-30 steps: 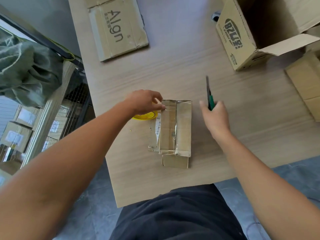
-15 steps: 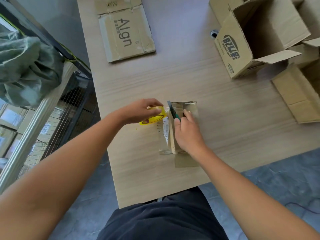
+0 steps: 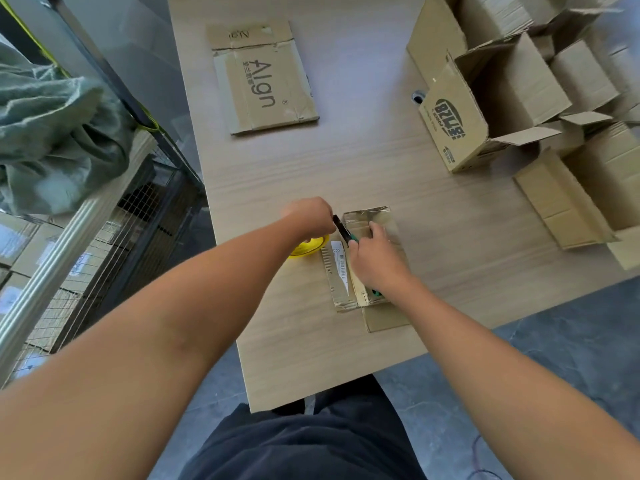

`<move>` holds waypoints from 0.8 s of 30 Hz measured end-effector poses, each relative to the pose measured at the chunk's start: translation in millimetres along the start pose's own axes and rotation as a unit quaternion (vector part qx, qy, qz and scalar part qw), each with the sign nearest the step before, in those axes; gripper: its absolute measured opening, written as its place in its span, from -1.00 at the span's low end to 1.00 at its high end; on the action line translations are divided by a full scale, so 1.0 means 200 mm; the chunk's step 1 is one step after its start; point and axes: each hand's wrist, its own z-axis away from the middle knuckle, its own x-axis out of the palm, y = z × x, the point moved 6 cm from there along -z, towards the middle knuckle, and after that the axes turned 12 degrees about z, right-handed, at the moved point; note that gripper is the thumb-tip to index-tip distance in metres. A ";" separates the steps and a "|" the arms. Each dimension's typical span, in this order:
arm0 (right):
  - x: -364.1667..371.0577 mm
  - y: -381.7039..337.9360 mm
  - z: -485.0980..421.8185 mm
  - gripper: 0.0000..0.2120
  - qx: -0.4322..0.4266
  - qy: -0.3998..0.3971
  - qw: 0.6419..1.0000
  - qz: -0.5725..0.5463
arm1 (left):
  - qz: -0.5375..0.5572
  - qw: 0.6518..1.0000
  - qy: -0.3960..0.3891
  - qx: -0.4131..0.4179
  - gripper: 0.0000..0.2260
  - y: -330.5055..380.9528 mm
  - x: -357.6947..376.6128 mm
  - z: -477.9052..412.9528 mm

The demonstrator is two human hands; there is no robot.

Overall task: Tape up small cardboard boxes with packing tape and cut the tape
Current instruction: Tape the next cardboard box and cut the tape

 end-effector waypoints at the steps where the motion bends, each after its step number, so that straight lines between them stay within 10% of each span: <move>1: 0.00 0.00 -0.01 -0.50 0.003 -0.007 1.000 0.013 | -0.018 1.000 0.014 0.011 -0.82 0.01 0.00 0.00; 10: 0.00 0.01 0.00 -0.54 0.026 -0.099 0.992 0.072 | -0.156 0.979 0.126 0.041 -0.73 -0.17 -0.20 0.04; 17: -0.29 0.07 0.31 -0.65 -0.027 0.167 0.958 -0.230 | 0.150 0.982 0.105 0.055 -0.87 -0.13 -0.25 0.40; 20: -0.19 0.12 0.50 -0.93 -0.088 0.088 0.901 -0.416 | 0.336 0.936 0.065 0.081 -0.83 -0.01 -0.08 0.66; 24: -0.06 0.23 0.65 -0.72 -0.128 0.067 0.863 -0.484 | 0.392 0.908 0.044 0.140 -0.78 0.26 0.17 0.92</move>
